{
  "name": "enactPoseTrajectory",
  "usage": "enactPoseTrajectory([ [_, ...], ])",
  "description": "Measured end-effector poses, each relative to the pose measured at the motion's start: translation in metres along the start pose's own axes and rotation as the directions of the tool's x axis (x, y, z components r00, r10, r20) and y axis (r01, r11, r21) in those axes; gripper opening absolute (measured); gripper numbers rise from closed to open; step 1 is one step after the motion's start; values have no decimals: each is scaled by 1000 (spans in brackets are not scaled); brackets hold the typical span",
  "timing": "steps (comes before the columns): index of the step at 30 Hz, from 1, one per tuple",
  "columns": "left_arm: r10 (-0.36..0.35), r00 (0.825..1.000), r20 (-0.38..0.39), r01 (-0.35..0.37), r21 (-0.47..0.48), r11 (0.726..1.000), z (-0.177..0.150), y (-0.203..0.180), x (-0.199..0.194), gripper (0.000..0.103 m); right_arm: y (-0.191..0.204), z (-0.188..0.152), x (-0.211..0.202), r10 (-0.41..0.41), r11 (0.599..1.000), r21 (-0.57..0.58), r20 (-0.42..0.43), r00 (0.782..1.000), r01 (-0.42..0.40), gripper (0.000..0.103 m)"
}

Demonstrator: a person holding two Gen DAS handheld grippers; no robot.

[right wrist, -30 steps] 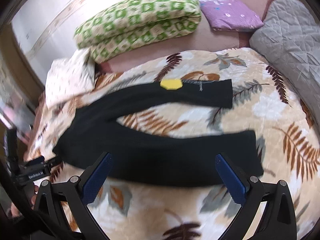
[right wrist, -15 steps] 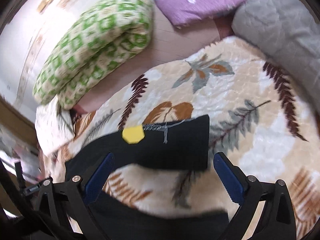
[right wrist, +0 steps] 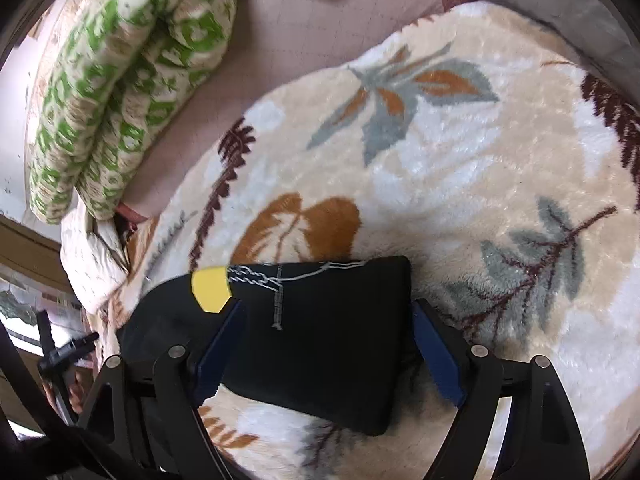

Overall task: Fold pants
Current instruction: 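Lower the right tool onto the yellow-tagged waistband while the left tool lowers onto the pants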

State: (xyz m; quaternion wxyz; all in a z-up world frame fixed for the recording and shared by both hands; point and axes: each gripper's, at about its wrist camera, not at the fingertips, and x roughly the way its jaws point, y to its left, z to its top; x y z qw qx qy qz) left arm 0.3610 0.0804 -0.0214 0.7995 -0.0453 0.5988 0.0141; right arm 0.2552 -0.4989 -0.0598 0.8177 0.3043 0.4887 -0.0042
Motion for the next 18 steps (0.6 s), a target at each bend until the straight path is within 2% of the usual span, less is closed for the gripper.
enactPoseTrajectory([
  [4,10,999,-36,-10,-11,1000,7,9,23,103,3,-1,4,28,999,-41,1,1000,-28,84],
  [7,-30,997,-66,29,-6,1000,6,13,39,103,4,-2,5,60,996,-60,-11,998,-61,84],
  [10,-107,990,-93,103,-42,994,5,17,54,103,3,-1,6,74,996,-47,-13,997,-75,85],
  [12,-104,991,-87,100,-45,994,5,14,57,103,3,-1,6,76,996,-45,-10,997,-77,86],
  [14,-129,988,-89,127,-23,992,5,5,56,103,4,-2,6,75,996,-53,-8,997,-75,86],
  [18,-283,950,-128,285,-6,958,4,-13,53,103,4,-2,5,85,994,-62,-9,996,-85,86],
])
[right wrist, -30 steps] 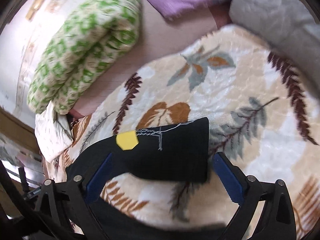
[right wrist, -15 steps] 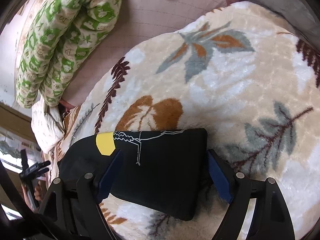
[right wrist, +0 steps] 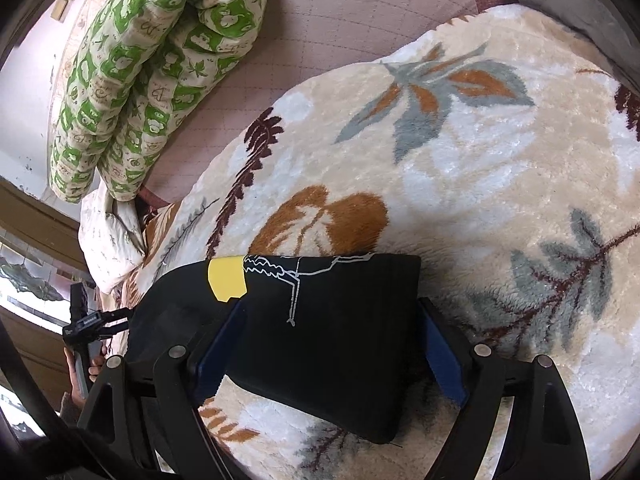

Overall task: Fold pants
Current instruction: 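Lower the right tool onto the yellow-tagged waistband while the left tool lowers onto the pants, then grasp the waistband with the right tool while the left tool grasps the pants edge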

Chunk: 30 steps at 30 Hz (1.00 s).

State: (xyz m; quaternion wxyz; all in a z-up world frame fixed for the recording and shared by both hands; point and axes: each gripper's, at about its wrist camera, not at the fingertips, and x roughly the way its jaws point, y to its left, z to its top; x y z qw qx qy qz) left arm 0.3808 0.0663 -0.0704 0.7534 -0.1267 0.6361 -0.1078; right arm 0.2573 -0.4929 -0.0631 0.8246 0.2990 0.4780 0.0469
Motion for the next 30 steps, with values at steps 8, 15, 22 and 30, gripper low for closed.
enactPoseTrajectory([
  [8,-72,996,-43,75,59,995,1,-23,9,103,6,1,5,29,999,-18,-11,1000,-29,83],
  [15,-56,998,-13,57,139,989,-6,-26,0,83,5,3,8,9,999,-39,-5,1000,-9,63],
  [22,57,998,37,-63,173,983,-9,-18,0,37,-10,2,4,-32,999,-36,-5,999,31,15],
  [30,62,991,115,-83,184,979,-9,-16,-24,33,13,2,-7,-57,991,-118,27,998,60,11],
])
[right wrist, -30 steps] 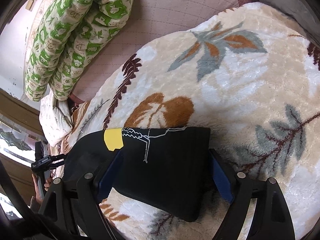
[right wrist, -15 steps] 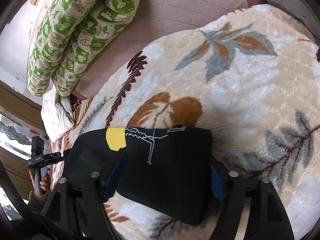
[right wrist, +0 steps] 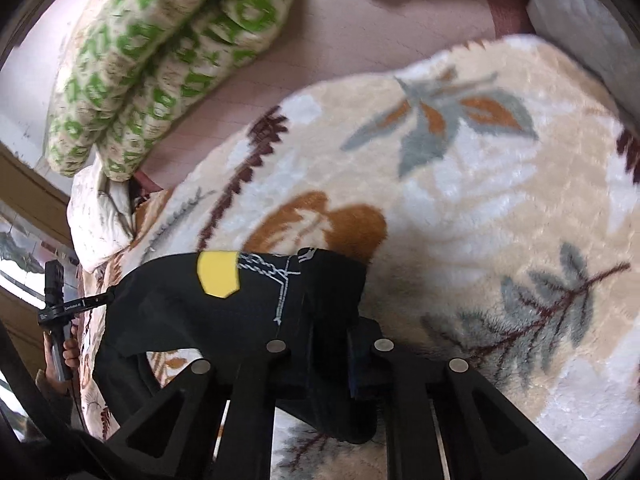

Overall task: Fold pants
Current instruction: 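Grasp the waistband with the right tool while the left tool grasps the pants edge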

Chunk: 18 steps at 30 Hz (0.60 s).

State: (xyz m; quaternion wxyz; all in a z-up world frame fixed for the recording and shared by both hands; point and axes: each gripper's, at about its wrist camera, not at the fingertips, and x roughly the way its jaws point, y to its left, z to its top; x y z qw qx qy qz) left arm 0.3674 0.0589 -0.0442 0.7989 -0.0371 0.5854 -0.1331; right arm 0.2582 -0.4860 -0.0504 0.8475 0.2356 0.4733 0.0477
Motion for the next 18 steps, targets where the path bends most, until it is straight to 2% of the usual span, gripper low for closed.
enactPoseTrajectory([
  [5,11,998,61,-9,-27,1000,0,4,-18,30,18,5,-22,-21,996,-90,36,999,25,11],
  [9,22,998,64,-18,-64,998,2,10,-22,30,26,5,-28,-65,986,-154,36,997,70,11],
  [18,10,995,104,-5,-51,999,-2,5,-38,30,35,-4,-45,-23,973,-228,55,998,35,11],
])
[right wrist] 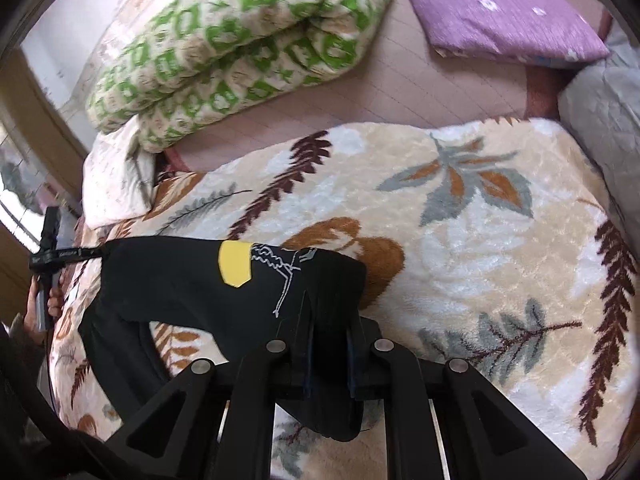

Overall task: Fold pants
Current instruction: 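Grasp the waistband with the right tool while the left tool grasps the pants edge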

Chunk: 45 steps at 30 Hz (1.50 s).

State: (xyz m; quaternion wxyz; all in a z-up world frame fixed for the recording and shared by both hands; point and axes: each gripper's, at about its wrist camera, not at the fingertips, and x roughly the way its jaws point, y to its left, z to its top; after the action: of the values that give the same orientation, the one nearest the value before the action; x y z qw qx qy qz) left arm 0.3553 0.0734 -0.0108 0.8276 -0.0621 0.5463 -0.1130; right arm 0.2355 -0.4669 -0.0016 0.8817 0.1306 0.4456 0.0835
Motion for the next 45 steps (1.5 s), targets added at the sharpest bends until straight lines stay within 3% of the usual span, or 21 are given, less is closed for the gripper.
enactPoseTrajectory([
  [10,14,999,52,-14,4,1000,-10,-6,-18,30,21,-9,-28,13,995,-102,-2,1000,-13,11],
  [18,30,998,51,-31,21,999,-6,-13,-18,30,5,-22,1,-66,995,-80,-87,994,59,11],
  [25,22,996,85,-23,17,1000,-12,-16,-30,30,22,-24,-24,-48,987,-155,-45,998,40,11],
  [31,-9,992,126,10,-10,1000,-29,-14,-48,30,37,-28,-46,-56,976,-212,-30,998,48,11],
  [45,-43,986,163,56,-78,995,-80,1,-68,29,65,-86,-70,-67,946,-320,-29,997,55,11],
])
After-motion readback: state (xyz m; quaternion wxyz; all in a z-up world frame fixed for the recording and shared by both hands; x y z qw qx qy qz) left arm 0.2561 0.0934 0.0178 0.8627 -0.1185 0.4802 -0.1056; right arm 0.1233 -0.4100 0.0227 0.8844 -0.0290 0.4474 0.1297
